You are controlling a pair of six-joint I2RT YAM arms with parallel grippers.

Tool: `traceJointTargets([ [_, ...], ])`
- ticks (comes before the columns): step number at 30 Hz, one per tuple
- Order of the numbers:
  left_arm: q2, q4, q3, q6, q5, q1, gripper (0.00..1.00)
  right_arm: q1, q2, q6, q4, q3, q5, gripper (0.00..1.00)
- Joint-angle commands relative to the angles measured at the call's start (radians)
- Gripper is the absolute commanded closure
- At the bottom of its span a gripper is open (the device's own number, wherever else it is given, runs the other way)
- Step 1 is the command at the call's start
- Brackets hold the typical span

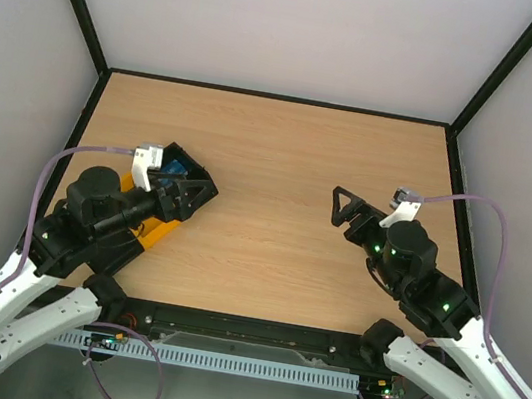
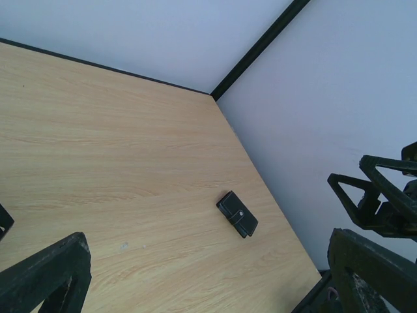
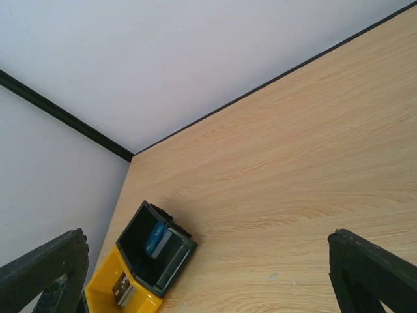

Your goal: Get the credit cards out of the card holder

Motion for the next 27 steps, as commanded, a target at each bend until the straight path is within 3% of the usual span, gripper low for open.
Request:
traceJointTargets([
  [1,-0.003,0.019,0.001,0.02,-0.001,0.006,0.0,0.008,-0.008,0.014,0.012,-0.014,0.011,0.02],
  [11,0.019,-0.001,-0.039,0.006,-0.08,0.007,0.0,0.008,0.011,0.039,0.027,-0.062,0.132,0.02],
  [20,0.115,-0.034,-0.058,0.085,-0.146,0.007,0.0,-0.003,0.24,0.061,-0.021,-0.084,0.374,0.02],
  [27,0.192,-0.08,-0.059,0.112,-0.156,0.006,0.0,-0.232,0.371,0.025,0.053,-0.149,0.246,0.02],
])
